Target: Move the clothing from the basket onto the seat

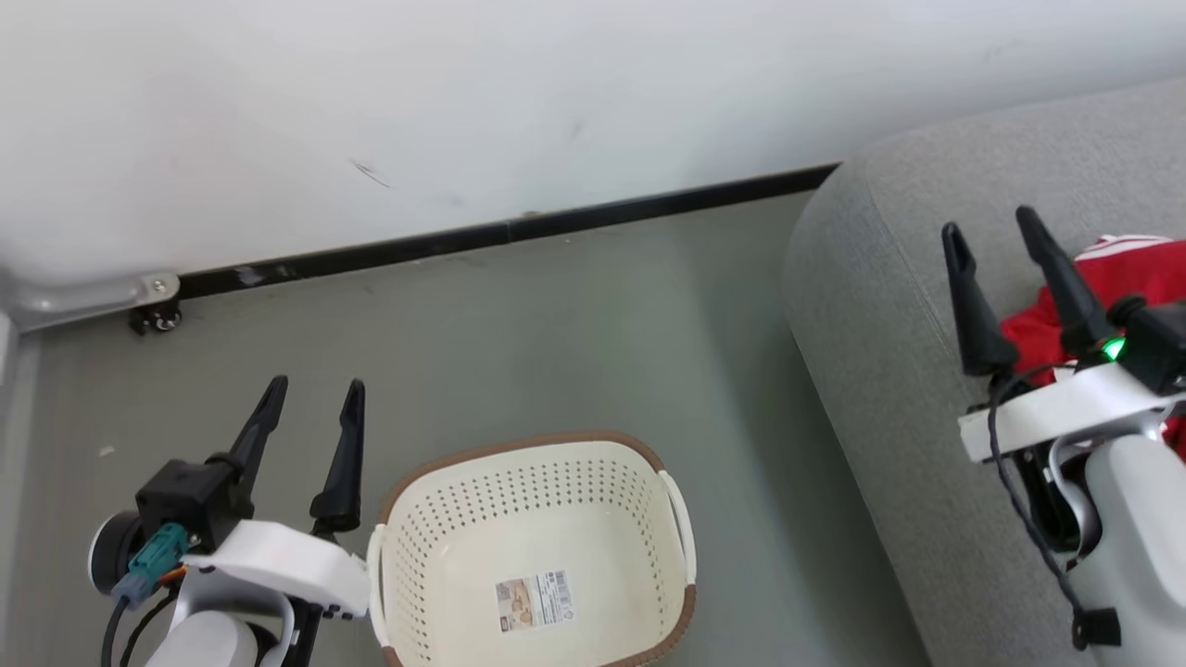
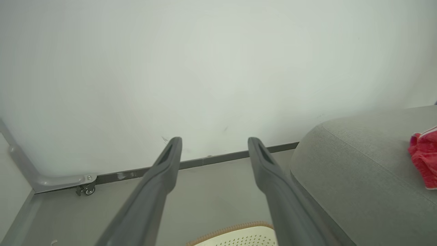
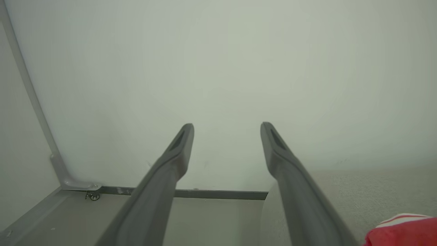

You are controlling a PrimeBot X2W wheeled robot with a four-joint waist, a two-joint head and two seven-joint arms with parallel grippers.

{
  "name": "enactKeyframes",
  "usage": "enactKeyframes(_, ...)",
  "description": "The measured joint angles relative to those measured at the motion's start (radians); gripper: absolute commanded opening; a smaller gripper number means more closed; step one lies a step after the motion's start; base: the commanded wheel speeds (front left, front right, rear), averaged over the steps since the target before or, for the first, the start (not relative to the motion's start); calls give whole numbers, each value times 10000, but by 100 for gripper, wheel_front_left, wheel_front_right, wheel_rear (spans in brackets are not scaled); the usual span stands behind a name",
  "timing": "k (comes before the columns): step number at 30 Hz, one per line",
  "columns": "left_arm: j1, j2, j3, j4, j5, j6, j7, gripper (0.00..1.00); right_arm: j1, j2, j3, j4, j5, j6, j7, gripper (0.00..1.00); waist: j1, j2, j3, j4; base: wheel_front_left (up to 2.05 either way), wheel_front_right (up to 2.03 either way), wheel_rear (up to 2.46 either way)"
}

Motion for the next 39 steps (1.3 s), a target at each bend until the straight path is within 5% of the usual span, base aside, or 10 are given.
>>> enactKeyframes(17, 1252, -504, 754, 25, 800, 786, 0, 100, 2045, 1175, -470, -8, -621, 0, 2, 100, 0, 0, -958, 682, 0, 0, 0)
enactKeyframes(39, 2406, -823, 1202, -276, 1436, 1124, 0, 100, 4083, 2169, -706, -84, -1668, 0, 2, 100, 0, 0, -1777, 1051, 0, 0, 0)
